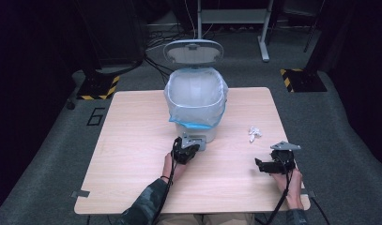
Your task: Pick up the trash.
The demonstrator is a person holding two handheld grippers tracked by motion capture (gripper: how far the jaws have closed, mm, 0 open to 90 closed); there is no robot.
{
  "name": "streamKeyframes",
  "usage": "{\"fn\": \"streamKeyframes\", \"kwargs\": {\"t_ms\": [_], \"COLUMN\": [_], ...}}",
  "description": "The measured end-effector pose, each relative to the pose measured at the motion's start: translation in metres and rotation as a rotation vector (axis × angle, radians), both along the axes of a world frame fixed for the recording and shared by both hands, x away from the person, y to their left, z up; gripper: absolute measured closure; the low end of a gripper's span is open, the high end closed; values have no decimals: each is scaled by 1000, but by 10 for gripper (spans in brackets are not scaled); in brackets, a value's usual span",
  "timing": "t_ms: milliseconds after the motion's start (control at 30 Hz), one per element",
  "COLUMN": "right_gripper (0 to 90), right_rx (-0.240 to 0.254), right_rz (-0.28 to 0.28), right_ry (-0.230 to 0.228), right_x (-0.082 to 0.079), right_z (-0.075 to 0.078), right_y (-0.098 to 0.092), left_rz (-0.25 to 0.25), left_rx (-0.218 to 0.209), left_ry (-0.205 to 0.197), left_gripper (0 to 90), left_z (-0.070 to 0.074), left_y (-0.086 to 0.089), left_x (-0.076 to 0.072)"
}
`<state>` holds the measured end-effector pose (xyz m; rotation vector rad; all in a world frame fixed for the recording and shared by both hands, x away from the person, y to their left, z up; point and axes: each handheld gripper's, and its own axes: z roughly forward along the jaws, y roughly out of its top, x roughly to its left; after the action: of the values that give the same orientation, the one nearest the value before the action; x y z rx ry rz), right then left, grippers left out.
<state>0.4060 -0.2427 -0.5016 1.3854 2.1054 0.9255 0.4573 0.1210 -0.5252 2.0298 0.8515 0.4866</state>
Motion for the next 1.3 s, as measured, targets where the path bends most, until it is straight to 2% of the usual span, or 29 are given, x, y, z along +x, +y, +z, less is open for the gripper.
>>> {"fn": "streamKeyframes", "kwargs": {"t_ms": [100, 300, 800, 1300], "right_gripper": [72, 64, 62, 19], "right_rx": [36, 57, 47, 38], "right_rz": [-2, -3, 8, 2], "right_ry": [6, 10, 19, 54], "right_x": [8, 24, 58, 97], "right_z": [3, 9, 14, 8], "right_y": [0, -1, 4, 7], "left_rz": [0, 1, 1, 0], "left_rx": [1, 4, 7, 7], "left_ry": [-1, -2, -5, -5], "left_gripper": [898, 898, 898, 898], "left_z": [0, 0, 0, 0], "left_y": [0, 0, 0, 0], "left_x": [0, 0, -1, -1]}}
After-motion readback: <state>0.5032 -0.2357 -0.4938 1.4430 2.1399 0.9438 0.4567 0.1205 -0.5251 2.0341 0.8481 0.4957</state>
